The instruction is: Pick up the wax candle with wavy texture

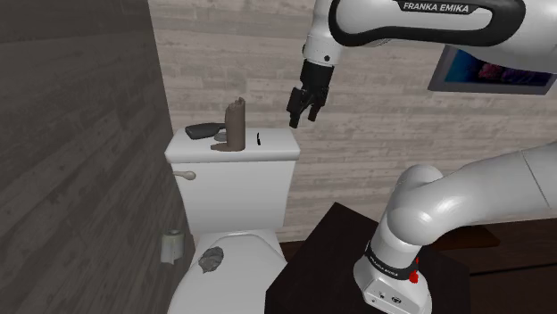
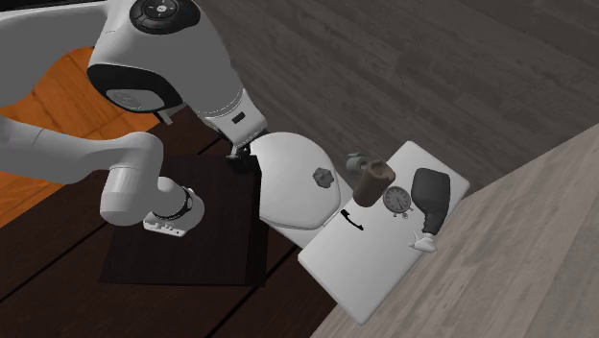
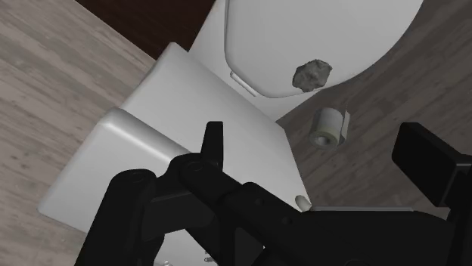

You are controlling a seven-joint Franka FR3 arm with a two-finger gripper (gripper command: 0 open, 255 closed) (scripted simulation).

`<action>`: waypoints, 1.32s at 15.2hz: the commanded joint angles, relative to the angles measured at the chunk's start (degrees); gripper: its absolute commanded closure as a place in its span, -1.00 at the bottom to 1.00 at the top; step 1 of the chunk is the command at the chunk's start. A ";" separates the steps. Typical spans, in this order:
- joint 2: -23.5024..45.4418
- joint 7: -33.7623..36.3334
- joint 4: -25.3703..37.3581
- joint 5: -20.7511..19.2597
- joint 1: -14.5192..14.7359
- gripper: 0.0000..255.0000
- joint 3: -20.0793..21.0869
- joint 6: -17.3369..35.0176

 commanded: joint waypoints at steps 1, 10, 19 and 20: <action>0.00 0.00 0.00 0.00 0.00 -1.00 0.00 0.00; 20.41 1.14 13.82 -1.43 -1.25 -1.00 0.49 7.55; 40.44 2.79 33.42 -3.35 -2.19 -1.00 0.65 8.92; 42.72 2.97 36.04 -3.58 -2.26 -1.00 0.64 8.69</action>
